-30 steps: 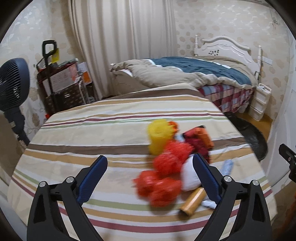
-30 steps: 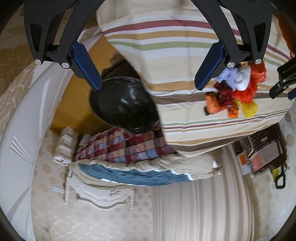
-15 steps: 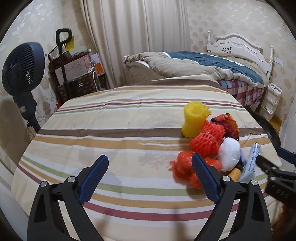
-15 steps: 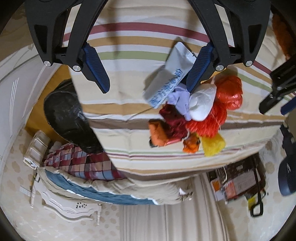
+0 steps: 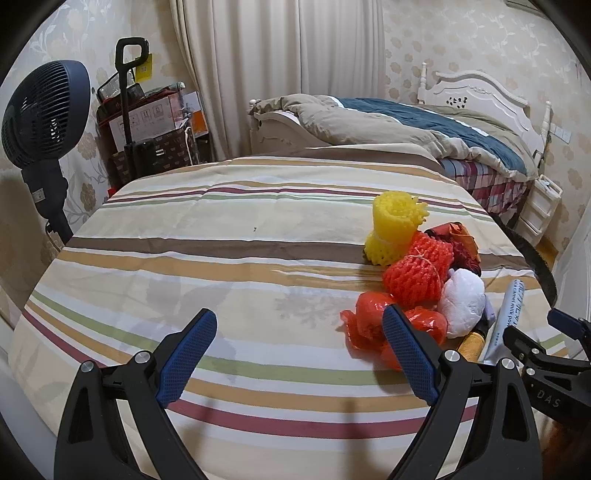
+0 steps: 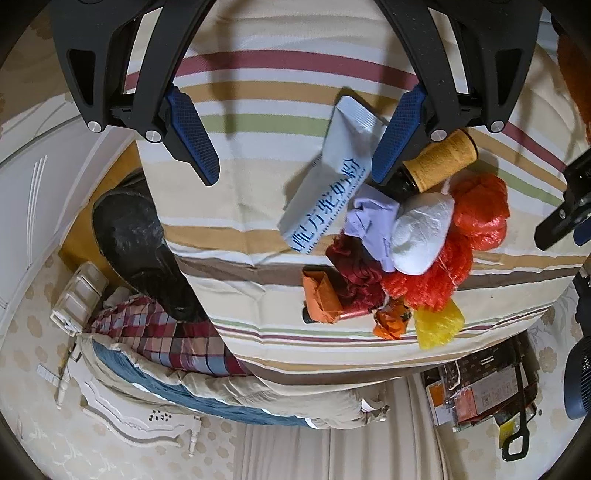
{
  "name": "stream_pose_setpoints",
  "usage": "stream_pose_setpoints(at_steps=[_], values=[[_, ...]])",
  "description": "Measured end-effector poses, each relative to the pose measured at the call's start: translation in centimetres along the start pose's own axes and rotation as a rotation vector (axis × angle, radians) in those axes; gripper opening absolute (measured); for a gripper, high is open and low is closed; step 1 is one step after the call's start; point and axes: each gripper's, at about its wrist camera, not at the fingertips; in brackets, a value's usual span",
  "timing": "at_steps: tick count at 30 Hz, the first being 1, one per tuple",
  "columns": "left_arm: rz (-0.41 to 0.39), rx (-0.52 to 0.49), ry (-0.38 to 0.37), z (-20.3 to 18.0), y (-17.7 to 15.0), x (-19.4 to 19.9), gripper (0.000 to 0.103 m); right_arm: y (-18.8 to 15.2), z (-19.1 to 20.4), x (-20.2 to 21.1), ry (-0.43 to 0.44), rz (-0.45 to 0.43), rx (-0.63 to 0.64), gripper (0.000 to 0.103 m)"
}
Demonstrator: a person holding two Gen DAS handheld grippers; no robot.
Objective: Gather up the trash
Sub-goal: 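Grasp the white tube with the right tool while the left tool grasps the red mesh bag, then carry the white tube and red mesh bag over the black trash bin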
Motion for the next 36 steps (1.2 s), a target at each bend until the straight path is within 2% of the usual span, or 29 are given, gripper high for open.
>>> stream_pose_setpoints(at_steps=[2, 3, 5, 12, 14, 17, 24, 30, 32, 34, 35, 36], values=[[0.001, -0.001, -0.001, -0.1, -0.1, 0.1, 0.091, -0.1, 0.1, -0.3, -0.015, 0.000, 0.014, 0.081], [0.003, -0.002, -0.004, -0.1, -0.2, 0.1, 0.091, -0.2, -0.1, -0.6, -0.015, 0.010, 0.015, 0.077], [0.006, -0.005, -0.007, -0.3, -0.2, 0.0, 0.091, -0.5, -0.7, -1.0, 0.015, 0.041, -0.007, 0.059], [0.003, -0.027, -0.047, -0.9, -0.5, 0.4, 0.091, -0.7, -1.6, -0.7, 0.020, 0.034, -0.018, 0.052], [0.002, -0.037, -0.062, -1.4, -0.5, 0.5, 0.091, -0.6, -1.7, -0.7, 0.029, 0.034, -0.018, 0.042], [0.008, -0.048, -0.092, -2.3, -0.5, 0.6, 0.092, -0.8, -1.9, -0.8, 0.065, 0.040, -0.027, 0.034], [0.038, -0.091, -0.097, -4.8, -0.4, -1.1, 0.092, -1.1, -2.5, -0.6, 0.091, 0.032, -0.036, 0.032], [0.060, -0.093, -0.124, -4.9, -0.7, -1.7, 0.091, -1.1, -3.0, -0.6, 0.108, 0.026, -0.053, 0.032], [0.056, -0.096, -0.148, -4.9, -0.8, -1.7, 0.081, -1.1, -3.1, -0.5, 0.113, 0.025, -0.055, 0.032], [0.073, -0.096, -0.212, -4.7, -1.0, -1.8, 0.061, -1.1, -3.1, -0.5, 0.117, 0.024, -0.056, 0.032], [0.082, -0.088, -0.250, -4.5, -1.2, -1.8, 0.058, -1.2, -3.1, -0.5, 0.121, 0.023, -0.058, 0.032], [0.080, -0.083, -0.264, -4.5, -1.3, -1.8, 0.048, -1.2, -3.1, -0.5, 0.123, 0.022, -0.058, 0.032]])
Point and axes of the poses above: each gripper's, at about its wrist camera, not at the fingertips, and x roughly against the way its jaws point, z to its left, y to its top, and after that the axes turned 8 degrees about y, right-handed
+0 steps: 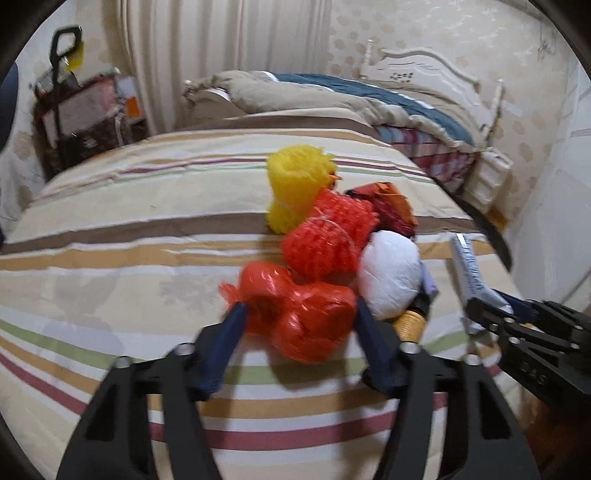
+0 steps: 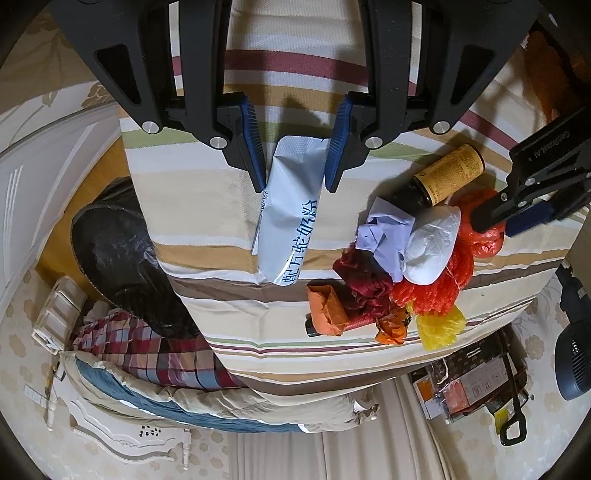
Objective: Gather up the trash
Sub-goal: 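Carry the white tube and red mesh bag over the black trash bin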
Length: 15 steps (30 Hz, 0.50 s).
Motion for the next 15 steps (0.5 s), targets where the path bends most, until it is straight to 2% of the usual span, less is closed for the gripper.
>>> stream_pose_setpoints(at_steps=[1, 8, 15], values=[[-0.005, 0.004, -0.020, 0.1, -0.1, 0.1, 0.042, 0.0, 0.0, 0.0, 0.000, -0.001, 0.000, 0.032], [-0.028, -0.001, -0.013, 0.3, -0.1, 1.1, 0.040, -0.1, -0.2, 0.2, 0.003, -0.006, -0.003, 0.032], [-0.090, 0.011, 0.015, 1.1, 0.7, 4.1, 0.040, 0.5, 0.1, 2.1, 0.001, -0.063, 0.012, 0.032]])
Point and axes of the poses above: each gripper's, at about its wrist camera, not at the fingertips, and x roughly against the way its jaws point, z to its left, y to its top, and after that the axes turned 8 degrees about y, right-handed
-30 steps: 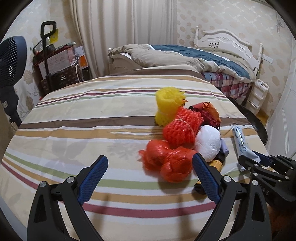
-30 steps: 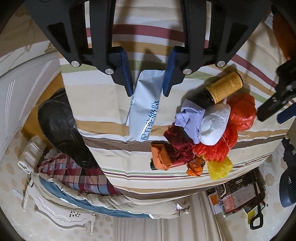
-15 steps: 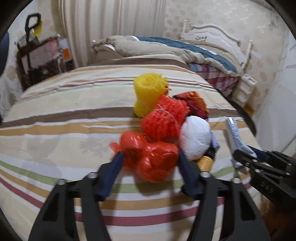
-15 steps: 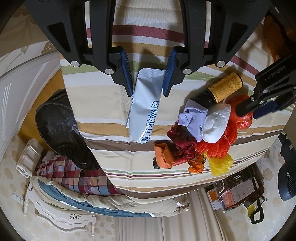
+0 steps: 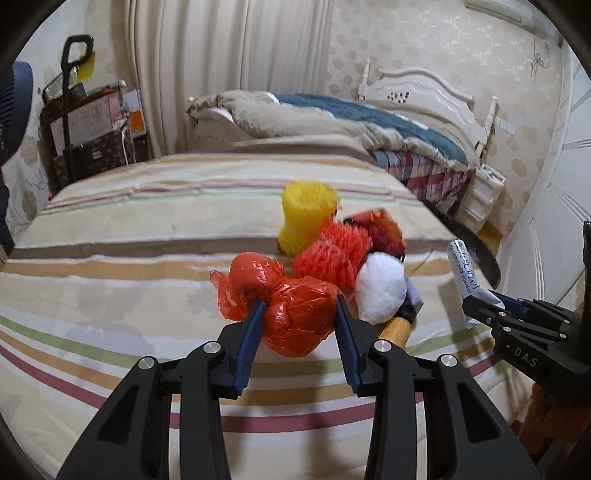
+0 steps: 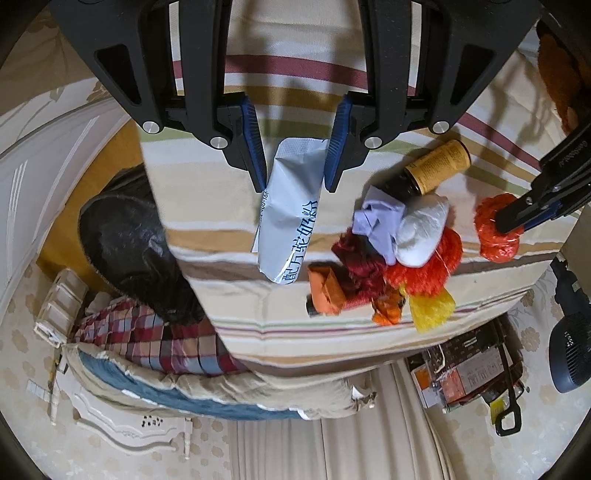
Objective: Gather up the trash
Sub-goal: 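Carry the white tube and red mesh bag over the black trash bin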
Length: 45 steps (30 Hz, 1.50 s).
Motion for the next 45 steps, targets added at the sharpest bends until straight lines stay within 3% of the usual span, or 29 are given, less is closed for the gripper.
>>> stream_pose_setpoints(at_steps=[6, 14, 24, 32, 45], values=[[-0.085, 0.005, -0.014, -1.0, 2.2, 2.2, 0.040, 1.4, -0.3, 2.0, -0.023, -0.068, 0.020, 0.032], [-0.142, -0.029, -0.082, -5.7, 6.0, 0.7, 0.040, 4.5, -4.1, 3.9, -0.097, -0.151, -0.014, 0.032], [-0.114, -0.092, -0.152, -13.9, 9.8, -4.9, 0.040, 7.3, -12.3, 1.9, -0.184, -0.163, -0.104, 0.032], [-0.057, -0.162, -0.154, -20.0, 10.7, -10.0, 0.040, 8.4, -17.5, -0.6, -0.215, -0.137, -0.149, 0.032], [-0.014, -0.237, -0.129, -25.0, 10.9, -14.1, 0.040, 8.6, -22.4, -2.9, -0.211, -0.124, -0.199, 0.032]])
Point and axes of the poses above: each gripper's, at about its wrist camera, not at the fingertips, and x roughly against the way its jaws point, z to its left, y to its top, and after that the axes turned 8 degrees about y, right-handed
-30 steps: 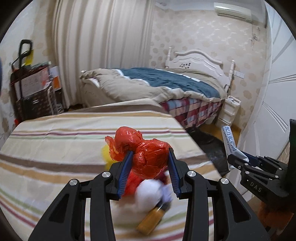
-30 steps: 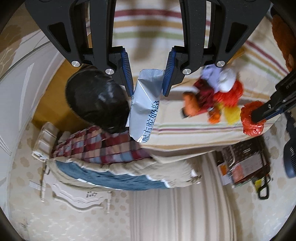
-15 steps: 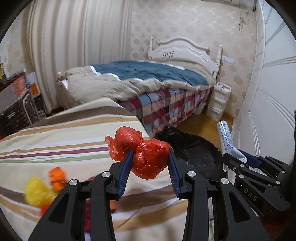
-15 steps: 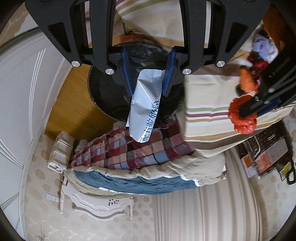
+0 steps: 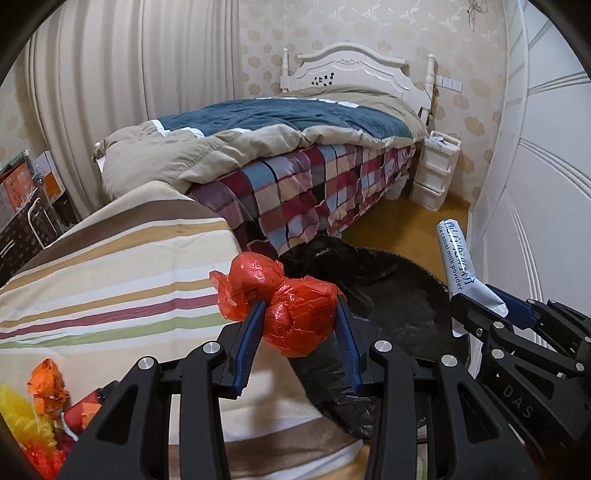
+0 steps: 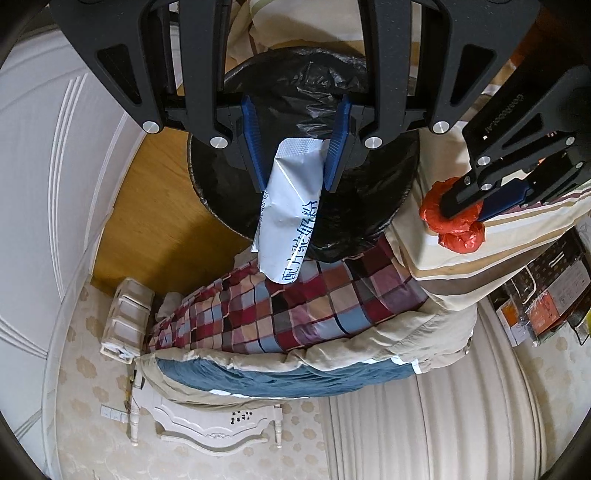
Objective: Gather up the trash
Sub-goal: 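Carry the white tube and red mesh bag over the black trash bin, then open both tools to drop the tube and mesh bag into the bin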
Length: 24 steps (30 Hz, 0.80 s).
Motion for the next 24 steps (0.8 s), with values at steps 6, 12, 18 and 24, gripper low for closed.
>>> stream_pose_setpoints(at_steps=[6, 12, 18, 24], values=[[0.023, -0.009, 0.012, -0.8, 0.7, -1.8, 0.040, 0.3, -1.1, -1.0, -0.005, 0.011, -0.017, 0.032], [0.029, -0.015, 0.022, -1.3, 1.0, -2.4, 0.051, 0.4, -1.9, -1.5, -0.013, 0.014, -0.033, 0.033], [0.015, 0.000, 0.039, -1.0, 0.9, -2.0, 0.075, 0.3, -2.3, -1.2, -0.027, 0.008, -0.049, 0.041], [0.010, 0.016, 0.040, -0.5, 1.1, -1.1, 0.078, 0.2, -2.4, -0.1, -0.042, -0.013, -0.067, 0.053]])
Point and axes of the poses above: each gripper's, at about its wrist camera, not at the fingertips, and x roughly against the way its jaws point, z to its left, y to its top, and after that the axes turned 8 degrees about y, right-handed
